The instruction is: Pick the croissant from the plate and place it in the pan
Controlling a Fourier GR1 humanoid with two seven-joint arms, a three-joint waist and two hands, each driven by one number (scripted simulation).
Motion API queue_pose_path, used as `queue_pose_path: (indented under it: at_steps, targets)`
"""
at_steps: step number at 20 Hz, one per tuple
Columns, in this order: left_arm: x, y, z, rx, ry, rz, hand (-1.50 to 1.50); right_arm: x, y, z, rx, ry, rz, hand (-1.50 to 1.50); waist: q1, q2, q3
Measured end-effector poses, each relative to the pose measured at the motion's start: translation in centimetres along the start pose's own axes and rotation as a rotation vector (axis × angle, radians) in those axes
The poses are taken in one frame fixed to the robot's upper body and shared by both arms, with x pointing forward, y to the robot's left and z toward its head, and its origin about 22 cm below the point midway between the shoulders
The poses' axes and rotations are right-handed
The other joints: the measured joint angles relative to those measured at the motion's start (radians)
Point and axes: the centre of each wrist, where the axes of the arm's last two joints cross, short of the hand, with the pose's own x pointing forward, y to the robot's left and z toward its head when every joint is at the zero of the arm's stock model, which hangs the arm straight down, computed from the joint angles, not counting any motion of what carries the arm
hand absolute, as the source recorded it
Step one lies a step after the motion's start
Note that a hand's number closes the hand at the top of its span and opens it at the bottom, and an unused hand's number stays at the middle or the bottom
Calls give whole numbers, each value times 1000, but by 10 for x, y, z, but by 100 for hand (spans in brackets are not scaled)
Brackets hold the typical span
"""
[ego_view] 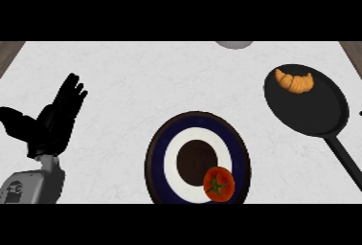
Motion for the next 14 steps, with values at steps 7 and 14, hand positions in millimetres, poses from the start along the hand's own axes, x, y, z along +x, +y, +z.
queue_pose_path:
  at_steps: [7,14]
  targets:
    - [2,1,0,12,0,3,0,-18,-56,48,22,28,-109,-150,-1,-1,1]
    - [-3,4,4,6,0,1,0,-21,-84,74,-16,43,-76,-150,4,-2,1]
